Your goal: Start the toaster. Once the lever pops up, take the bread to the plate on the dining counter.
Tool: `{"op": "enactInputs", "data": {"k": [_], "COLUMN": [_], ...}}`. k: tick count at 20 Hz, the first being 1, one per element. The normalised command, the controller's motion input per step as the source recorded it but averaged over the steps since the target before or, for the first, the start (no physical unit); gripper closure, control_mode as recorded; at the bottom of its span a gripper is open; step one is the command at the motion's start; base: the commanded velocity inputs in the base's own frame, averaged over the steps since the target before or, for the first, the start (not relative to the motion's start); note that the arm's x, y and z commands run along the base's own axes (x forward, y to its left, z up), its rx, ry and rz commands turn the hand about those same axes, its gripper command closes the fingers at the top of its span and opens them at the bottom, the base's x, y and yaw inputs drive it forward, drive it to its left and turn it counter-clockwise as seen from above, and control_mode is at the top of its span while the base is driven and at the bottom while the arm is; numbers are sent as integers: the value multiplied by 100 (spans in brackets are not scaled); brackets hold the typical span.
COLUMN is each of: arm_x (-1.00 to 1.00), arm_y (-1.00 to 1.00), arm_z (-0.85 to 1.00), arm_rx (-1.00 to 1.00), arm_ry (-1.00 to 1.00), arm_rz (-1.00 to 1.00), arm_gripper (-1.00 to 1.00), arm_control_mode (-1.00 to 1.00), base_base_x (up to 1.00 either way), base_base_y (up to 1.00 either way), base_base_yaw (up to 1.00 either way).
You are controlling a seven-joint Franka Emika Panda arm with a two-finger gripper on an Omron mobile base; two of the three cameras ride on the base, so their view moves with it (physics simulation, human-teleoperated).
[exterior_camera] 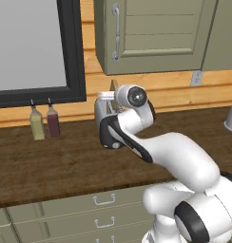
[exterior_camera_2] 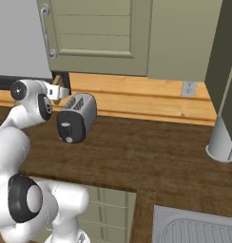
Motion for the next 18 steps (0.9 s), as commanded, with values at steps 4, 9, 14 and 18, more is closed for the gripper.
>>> {"op": "enactInputs", "data": {"k": [4,9,14,18], "arm_x": [-58,-41,-49,-77], "arm_y": [-56,-57,-59,-29], "arm_z": [0,19,17,8], "arm_rx": [0,0,-1,-1], "arm_ry": [0,4,7,4], "arm_rz": [0,0,0,0], "arm_gripper": [100,100,100,100], "arm_control_mode": [-100,-100,-100,-100], "base_base_x": [0,0,0,0], "base_base_y": [0,0,0,0], "base_base_yaw": [0,0,0,0]}}
